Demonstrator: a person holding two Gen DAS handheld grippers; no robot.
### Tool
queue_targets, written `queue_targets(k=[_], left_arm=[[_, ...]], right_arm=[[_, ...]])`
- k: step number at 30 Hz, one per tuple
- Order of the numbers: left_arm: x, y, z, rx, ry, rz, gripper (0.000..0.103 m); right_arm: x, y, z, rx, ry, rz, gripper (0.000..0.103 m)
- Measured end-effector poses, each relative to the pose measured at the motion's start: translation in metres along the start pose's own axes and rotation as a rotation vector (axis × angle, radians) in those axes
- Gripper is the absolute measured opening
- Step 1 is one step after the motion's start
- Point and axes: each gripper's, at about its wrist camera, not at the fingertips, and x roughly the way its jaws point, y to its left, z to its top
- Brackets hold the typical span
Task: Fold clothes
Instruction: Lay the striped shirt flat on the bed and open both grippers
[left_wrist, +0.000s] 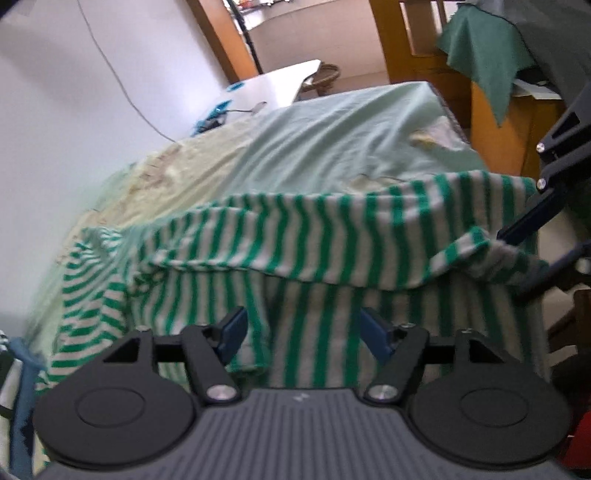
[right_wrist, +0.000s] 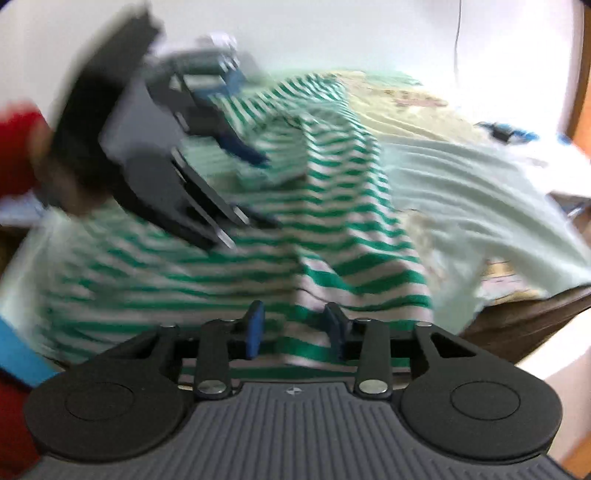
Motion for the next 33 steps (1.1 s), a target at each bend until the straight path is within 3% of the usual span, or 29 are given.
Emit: queue_targets(k=[2,4,6,9,13,15,18,20,23,27,33], left_arm=[[-0.001,0.006,0.000,-0.017,-0.006,0.009,0.080],[0.000,0.009,0.001,-0.027,-0.008,0.019,0.081],[0.001,0.012,0.001,-0.033,-0.008,0.022,0.081],[0.001,0.014,0.000,-0.047,-0.012,0.018,0.082],[0.006,0.012,0.002,-0.059,-0.015,0.012,0.086],[0.008,0.011,0.002,-0.068,-0.012,0.016,0.086],[0.006,0.012,0.000,-0.103,-0.017,0.021,0.088],[0.003,0.014,-0.004,-0.133,-0.019,0.030,0.091],[-0.003,0.015,-0.010,-0.197,-0.021,0.054,0.092],[-0.013,0.018,-0.015,-0.371,-0.037,0.043,0.091],[-0.027,0.012,-0.023,-0.678,-0.036,-0.014,0.086]], right_arm=[[-0.001,-0.008,-0.002,0.006,0.012,0.000,0.007],[-0.007,-0.016,0.001,0.012,0.010,0.025,0.006],[-0.019,-0.014,0.002,-0.061,-0.002,0.078,0.006],[-0.038,-0.006,-0.003,-0.208,0.014,0.148,0.006],[-0.019,-0.001,-0.011,-0.270,0.050,0.127,0.007],[-0.004,-0.003,-0.013,-0.250,0.072,0.148,0.008],[-0.004,-0.005,-0.006,-0.219,0.102,0.237,0.034],[-0.016,-0.014,0.007,-0.180,0.113,0.361,0.032],[-0.033,-0.041,0.038,-0.105,0.028,0.422,0.029],[-0.006,-0.067,0.079,-0.102,-0.042,0.236,0.029],[0.074,-0.070,0.124,-0.217,-0.016,0.237,0.029]])
